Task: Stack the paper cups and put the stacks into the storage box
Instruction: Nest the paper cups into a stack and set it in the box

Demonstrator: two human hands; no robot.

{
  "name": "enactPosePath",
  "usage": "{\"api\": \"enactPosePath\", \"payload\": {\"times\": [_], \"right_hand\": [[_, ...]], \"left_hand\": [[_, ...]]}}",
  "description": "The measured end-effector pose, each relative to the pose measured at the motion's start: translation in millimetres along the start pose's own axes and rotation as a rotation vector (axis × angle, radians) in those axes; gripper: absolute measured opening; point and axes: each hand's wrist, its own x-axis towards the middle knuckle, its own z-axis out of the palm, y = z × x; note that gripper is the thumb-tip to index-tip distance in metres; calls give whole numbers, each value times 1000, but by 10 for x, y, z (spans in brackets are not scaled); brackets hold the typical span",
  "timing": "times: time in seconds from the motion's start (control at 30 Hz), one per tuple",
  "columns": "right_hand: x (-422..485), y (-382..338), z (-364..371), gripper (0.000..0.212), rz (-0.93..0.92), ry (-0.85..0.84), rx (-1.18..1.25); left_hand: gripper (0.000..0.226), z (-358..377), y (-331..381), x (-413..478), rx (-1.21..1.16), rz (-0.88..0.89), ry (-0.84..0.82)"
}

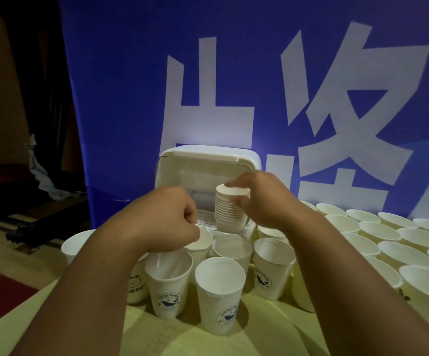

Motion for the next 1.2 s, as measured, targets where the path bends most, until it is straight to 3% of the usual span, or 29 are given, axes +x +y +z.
{"api": "enactPosePath", "payload": {"times": [0.07,0.1,0.2,0.27,0.47,0.67,0.87,1.03,1.2], "right_hand": [[-52,-81,-183,18,-72,-7,103],[-91,-125,-280,11,-116,-94,133],[-251,-299,-439,18,-173,-567,109],[-323,-400,-391,25,-144,-779,0],[-382,-610,-224,33,-100,-934,-172],[-431,-655,-200,15,-133,-910,-159],[-410,-504,-544,4,-150,-759,51],[-402,-237,-862,11,-70,-523,332],[-303,-55,-866,13,71,-82,412]], "left_hand": [[7,-48,6,-54,-2,-22,-118],[8,-66,17,-79,-2,-31,-170],[18,-79,81,-135,24,-46,-304],[23,-53,123,-149,65,-48,-373],[21,56,171,-117,177,-52,-415],[20,54,132,-106,148,8,-342],[19,-118,74,-171,-132,86,-122],[21,-148,-7,-86,-315,270,280],[12,-18,-11,55,-514,300,679]]}}
